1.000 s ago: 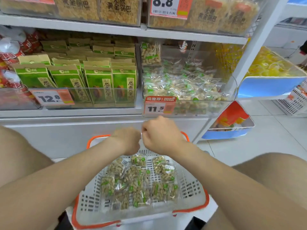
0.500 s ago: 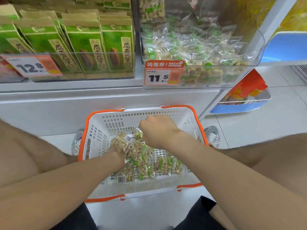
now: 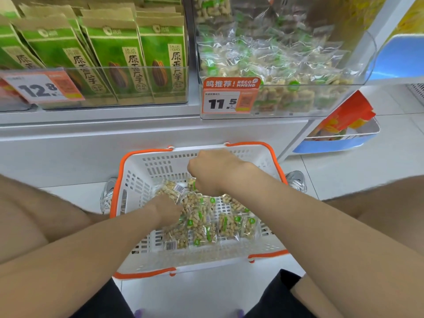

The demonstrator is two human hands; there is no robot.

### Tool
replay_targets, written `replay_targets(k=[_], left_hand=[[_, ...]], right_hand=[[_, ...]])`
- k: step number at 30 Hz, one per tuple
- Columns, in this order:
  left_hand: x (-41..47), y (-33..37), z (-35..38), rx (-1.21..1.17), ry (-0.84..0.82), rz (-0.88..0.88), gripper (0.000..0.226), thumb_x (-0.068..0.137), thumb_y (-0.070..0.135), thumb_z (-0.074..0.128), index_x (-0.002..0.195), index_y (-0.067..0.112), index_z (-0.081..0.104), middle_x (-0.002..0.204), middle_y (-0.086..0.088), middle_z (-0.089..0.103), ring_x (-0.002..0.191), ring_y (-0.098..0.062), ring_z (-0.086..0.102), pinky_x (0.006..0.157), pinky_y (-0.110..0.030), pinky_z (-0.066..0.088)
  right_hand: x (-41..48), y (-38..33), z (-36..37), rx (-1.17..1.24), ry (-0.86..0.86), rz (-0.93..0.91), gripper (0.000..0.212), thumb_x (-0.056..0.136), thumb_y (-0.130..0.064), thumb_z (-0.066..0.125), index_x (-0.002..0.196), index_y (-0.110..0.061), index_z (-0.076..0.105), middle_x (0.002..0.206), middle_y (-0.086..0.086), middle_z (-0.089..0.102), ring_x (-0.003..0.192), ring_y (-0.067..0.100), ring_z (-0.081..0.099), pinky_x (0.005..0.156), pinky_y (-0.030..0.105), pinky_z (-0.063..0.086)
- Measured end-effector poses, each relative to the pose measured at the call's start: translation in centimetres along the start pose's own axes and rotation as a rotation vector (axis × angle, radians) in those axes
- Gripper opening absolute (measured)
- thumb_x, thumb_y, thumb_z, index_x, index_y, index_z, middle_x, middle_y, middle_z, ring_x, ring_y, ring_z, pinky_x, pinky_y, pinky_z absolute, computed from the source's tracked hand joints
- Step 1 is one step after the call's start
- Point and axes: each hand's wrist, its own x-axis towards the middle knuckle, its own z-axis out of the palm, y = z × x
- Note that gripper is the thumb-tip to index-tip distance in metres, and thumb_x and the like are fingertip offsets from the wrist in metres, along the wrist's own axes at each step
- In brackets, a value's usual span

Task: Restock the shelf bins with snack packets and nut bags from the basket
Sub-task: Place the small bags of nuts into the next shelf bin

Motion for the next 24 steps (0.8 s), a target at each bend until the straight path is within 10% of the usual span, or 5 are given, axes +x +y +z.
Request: replay_targets(k=[4, 10, 18, 24], left_hand=[[-1.4, 0.3, -4.3, -0.203, 0.247, 0.006, 0.018, 0.089, -0.005, 0.061, 0.092, 0.012, 0.054, 0.118, -0.004, 0.061, 0.078, -0.025, 0.065, 0.065, -0.042, 0.057], [-4.7, 0.1, -11.0, -0.551, 0.604, 0.145, 0.028, 0.092, 0.02, 0.068, 0.081, 0.023, 0.042, 0.078, 0.007, 0.049, 0.068, -0.013, 0.046, 0.06, -0.034, 0.037], [-12.8, -0.1, -18.4, -0.998, 1.048, 0.252, 0.039, 0.082, 0.008, 0.072, 0.072, 0.016, 0.036, 0.064, -0.002, 0.04, 0.058, -0.013, 0.039, 0.056, -0.034, 0.033], [-16.5, -0.3, -22.4, -1.205, 1.438, 0.315, 0.038, 0.084, -0.004, 0.063, 0.07, 0.015, 0.034, 0.062, -0.012, 0.034, 0.05, -0.032, 0.043, 0.051, -0.048, 0.043]], right_hand=[[-1.3, 0.3, -1.2, 0.067, -0.115, 0.042, 0.03, 0.093, -0.001, 0.051, 0.071, -0.017, 0.038, 0.075, 0.003, 0.045, 0.058, 0.018, 0.042, 0.05, 0.031, 0.035], [-3.6, 1.7, -3.9, 0.06, -0.114, 0.11, 0.024, 0.095, -0.004, 0.052, 0.077, -0.014, 0.04, 0.083, 0.005, 0.044, 0.066, 0.021, 0.042, 0.052, 0.031, 0.032], [-6.9, 3.9, -7.6, 0.214, 0.469, 0.478, 0.022, 0.101, -0.031, 0.049, 0.088, -0.013, 0.047, 0.084, 0.006, 0.043, 0.08, 0.032, 0.045, 0.07, 0.035, 0.039], [-8.7, 4.8, -10.2, 1.036, 0.646, 0.516, 0.061, 0.104, -0.05, 0.04, 0.068, -0.004, 0.054, 0.057, 0.015, 0.065, 0.049, 0.033, 0.069, 0.059, 0.044, 0.063]])
